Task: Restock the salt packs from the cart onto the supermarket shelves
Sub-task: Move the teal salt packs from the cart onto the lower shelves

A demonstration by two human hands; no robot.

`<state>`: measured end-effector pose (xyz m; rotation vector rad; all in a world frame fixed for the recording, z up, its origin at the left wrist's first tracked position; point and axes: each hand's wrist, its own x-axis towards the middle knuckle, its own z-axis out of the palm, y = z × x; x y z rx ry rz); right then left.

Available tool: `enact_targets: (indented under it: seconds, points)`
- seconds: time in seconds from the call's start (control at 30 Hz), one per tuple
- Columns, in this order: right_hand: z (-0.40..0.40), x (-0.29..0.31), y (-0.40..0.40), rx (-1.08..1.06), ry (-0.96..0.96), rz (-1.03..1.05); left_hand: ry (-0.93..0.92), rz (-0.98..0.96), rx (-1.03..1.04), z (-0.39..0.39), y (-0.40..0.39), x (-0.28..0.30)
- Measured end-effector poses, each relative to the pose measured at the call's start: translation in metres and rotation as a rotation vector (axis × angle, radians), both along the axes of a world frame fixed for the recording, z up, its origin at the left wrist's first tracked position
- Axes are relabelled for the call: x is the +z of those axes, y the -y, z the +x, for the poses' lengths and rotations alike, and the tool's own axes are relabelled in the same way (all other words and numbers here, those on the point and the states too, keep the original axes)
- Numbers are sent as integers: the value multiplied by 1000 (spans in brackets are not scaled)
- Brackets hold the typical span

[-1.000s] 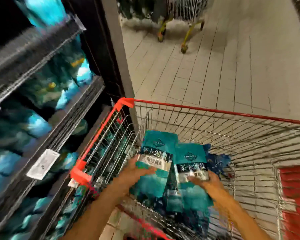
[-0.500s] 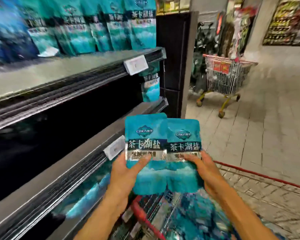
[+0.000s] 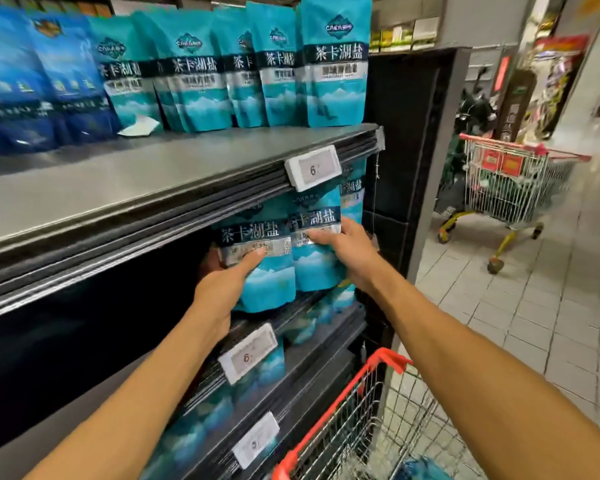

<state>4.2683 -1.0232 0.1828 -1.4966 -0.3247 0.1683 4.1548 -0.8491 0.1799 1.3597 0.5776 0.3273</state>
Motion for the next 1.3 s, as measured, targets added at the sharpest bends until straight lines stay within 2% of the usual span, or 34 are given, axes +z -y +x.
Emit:
enact_targets:
  seconds: [0.07, 0.17, 0.27, 0.37, 0.5, 0.67, 0.83, 1.0, 1.1, 1.17, 1.23, 1.3]
  points:
    - [21, 2, -10, -6, 13, 1, 12, -64, -57, 25, 4, -3]
    - [50, 0, -18, 11, 49, -30, 32, 26, -131, 58, 9, -6]
    - [70, -9, -16, -1, 60, -92, 222, 159, -60, 78, 12, -7]
    - [69, -22, -9, -64, 177, -197, 318, 142, -48, 87, 9, -13]
    - [53, -44, -3, -327, 432, -327, 245, 159, -52, 97, 8, -23]
    - [58, -48, -1, -452, 415, -321, 135, 151, -54, 107, 14, -26]
    - [62, -48, 2, -446, 348, -340, 107, 163, -100, 117, 31, -21]
    - [60, -48, 4, -405, 342, -286, 172, 137, -143, 102, 30, -21]
    - [57, -48, 6, -428, 353, -273, 266, 161, -30, 91, 34, -13]
    - [53, -49, 8, -429, 358, -250, 251, 153, -18, 84, 33, -11]
    - [45, -50, 13, -428, 380, -238, 178, 43, -28, 71, 36, -5]
    - [32, -50, 24, -425, 404, -241, 70, 54, 104, 56, 40, -2]
